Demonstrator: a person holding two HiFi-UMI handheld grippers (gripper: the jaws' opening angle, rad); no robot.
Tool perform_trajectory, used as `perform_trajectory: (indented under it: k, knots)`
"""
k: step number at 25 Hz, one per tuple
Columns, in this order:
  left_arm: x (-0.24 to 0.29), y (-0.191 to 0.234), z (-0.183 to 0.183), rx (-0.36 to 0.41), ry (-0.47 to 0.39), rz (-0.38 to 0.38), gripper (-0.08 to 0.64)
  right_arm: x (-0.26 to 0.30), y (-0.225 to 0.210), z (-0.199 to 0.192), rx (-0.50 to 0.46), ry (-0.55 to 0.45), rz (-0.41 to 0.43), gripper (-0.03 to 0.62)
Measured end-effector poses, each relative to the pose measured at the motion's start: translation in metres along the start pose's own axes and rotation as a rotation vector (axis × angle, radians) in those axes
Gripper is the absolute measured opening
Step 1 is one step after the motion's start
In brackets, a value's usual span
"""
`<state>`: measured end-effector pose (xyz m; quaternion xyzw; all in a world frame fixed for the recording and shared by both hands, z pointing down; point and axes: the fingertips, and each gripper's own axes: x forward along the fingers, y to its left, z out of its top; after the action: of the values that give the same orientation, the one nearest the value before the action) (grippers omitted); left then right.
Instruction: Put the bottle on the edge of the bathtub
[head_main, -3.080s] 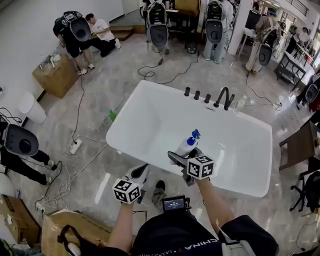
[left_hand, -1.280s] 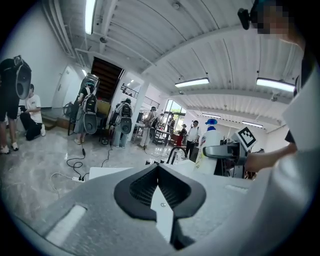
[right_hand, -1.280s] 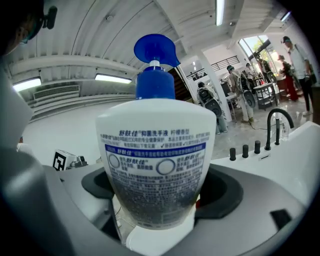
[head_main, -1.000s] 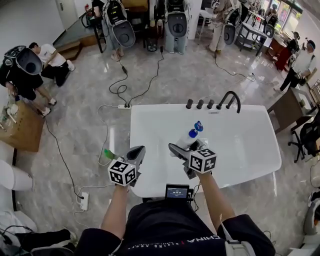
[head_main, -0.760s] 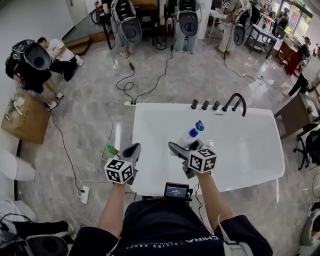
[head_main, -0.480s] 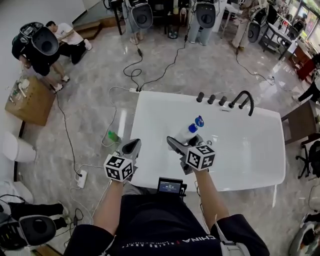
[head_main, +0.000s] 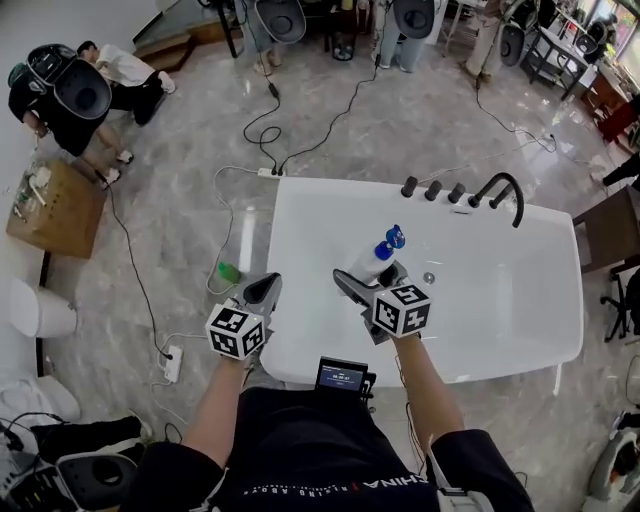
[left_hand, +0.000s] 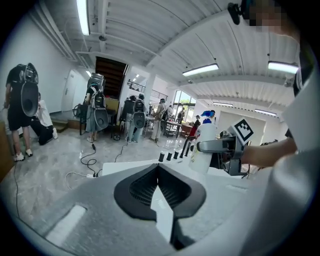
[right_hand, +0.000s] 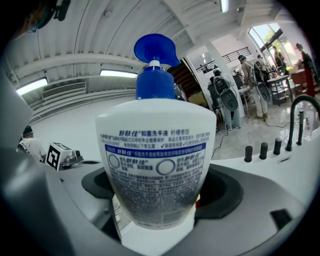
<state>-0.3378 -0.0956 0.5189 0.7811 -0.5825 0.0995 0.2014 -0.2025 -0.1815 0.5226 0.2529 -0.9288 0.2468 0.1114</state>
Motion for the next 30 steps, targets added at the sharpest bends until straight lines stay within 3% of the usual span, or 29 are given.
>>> perform_trajectory:
  k: [5,10,19,20,23,30]
  knots:
    - [0.045,0.046,-0.01,0.063,0.092,-0.126,0.009,0.048,-0.02,-0.013,0.035,0.021,-0.08,0.479]
    - [0.092,0.114,-0.02,0.137,0.154,-0.203,0.009,0.126,-0.047,-0.02,0.081,0.02,-0.133,0.479]
    - [0.199,0.215,-0.035,0.176,0.123,-0.268,0.011,0.289,-0.116,-0.017,0.054,0.005,-0.213,0.479]
    - [0.212,0.223,-0.035,0.183,0.109,-0.267,0.021,0.306,-0.125,-0.016,0.039,0.005,-0.228,0.479]
    - [0.245,0.243,-0.043,0.196,0.105,-0.269,0.145,0.348,-0.153,-0.015,-0.014,0.003,-0.288,0.479]
    - [0.301,0.29,-0.063,0.176,0.107,-0.258,0.202,0.433,-0.206,-0.015,-0.046,-0.028,-0.408,0.479]
